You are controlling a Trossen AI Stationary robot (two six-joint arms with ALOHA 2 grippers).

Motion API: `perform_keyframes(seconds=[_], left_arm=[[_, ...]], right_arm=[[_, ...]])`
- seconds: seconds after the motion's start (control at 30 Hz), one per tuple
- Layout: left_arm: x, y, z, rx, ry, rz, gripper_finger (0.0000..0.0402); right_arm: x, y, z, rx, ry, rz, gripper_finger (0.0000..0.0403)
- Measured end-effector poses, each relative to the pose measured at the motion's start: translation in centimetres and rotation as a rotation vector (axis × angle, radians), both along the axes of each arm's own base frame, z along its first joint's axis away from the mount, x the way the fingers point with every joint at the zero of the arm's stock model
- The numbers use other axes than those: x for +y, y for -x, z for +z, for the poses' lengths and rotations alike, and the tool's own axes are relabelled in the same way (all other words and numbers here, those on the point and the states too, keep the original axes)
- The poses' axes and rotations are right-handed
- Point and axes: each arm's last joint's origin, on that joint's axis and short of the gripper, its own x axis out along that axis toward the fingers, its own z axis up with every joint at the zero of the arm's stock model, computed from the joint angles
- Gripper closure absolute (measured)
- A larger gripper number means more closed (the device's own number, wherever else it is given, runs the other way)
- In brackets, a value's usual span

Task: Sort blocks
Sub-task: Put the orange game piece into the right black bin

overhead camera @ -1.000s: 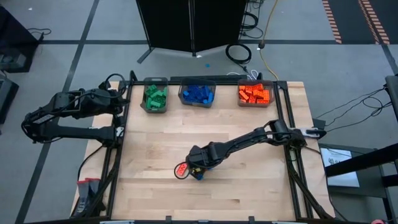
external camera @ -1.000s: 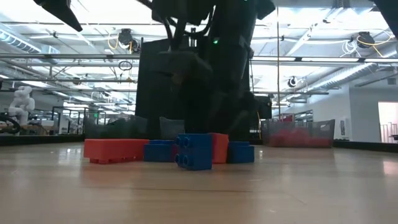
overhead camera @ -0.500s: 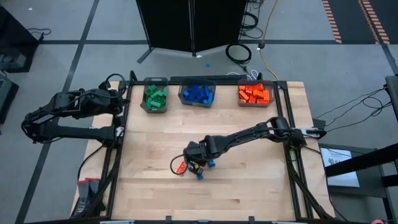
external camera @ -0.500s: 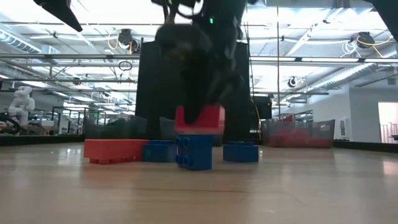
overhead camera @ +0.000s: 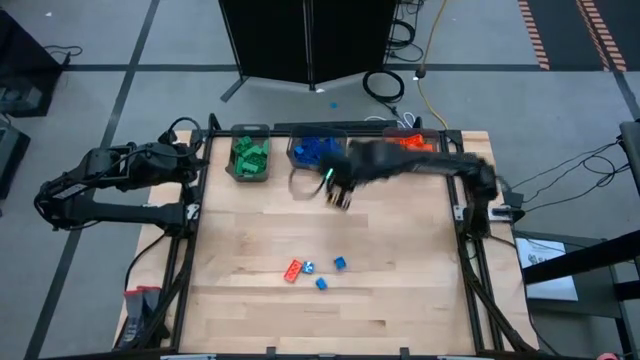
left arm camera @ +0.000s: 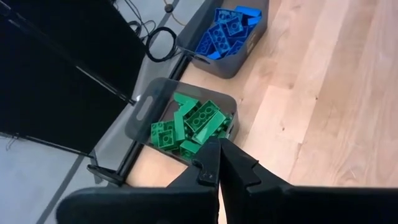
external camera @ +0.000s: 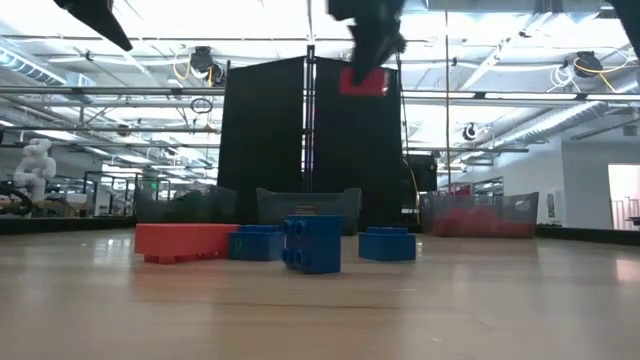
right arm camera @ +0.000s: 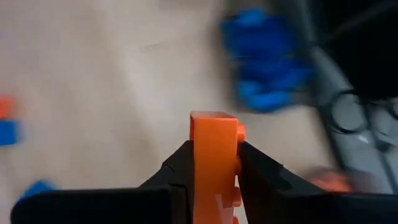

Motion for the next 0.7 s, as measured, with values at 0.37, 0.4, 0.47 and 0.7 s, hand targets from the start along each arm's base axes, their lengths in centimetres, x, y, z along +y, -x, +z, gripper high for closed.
perform_keyframes(seconds=[0.37, 0.4, 0.47, 0.7], left_arm=[[0.0, 0.0, 0.0, -0.013, 0.008, 0.017, 0.0402], [0.0, 0.0, 0.0, -0.014, 0.008, 0.018, 0.0401], [0.0, 0.0, 0.0, -0.017, 0.008, 0.02, 0.0402], [0.0, 0.0, 0.1, -0.033, 0.019, 0.038, 0.0402]], right_arm=[[-11.2, 9.1, 6.1, -0.068, 0.146, -0.339, 0.033], [-12.1, 9.6, 5.9, -0.052, 0.147, -0.365, 0.033], [-14.0, 10.5, 5.2, -0.024, 0.142, -0.42, 0.033], [-19.2, 13.8, 0.5, 0.062, 0.0, -0.638, 0.033]])
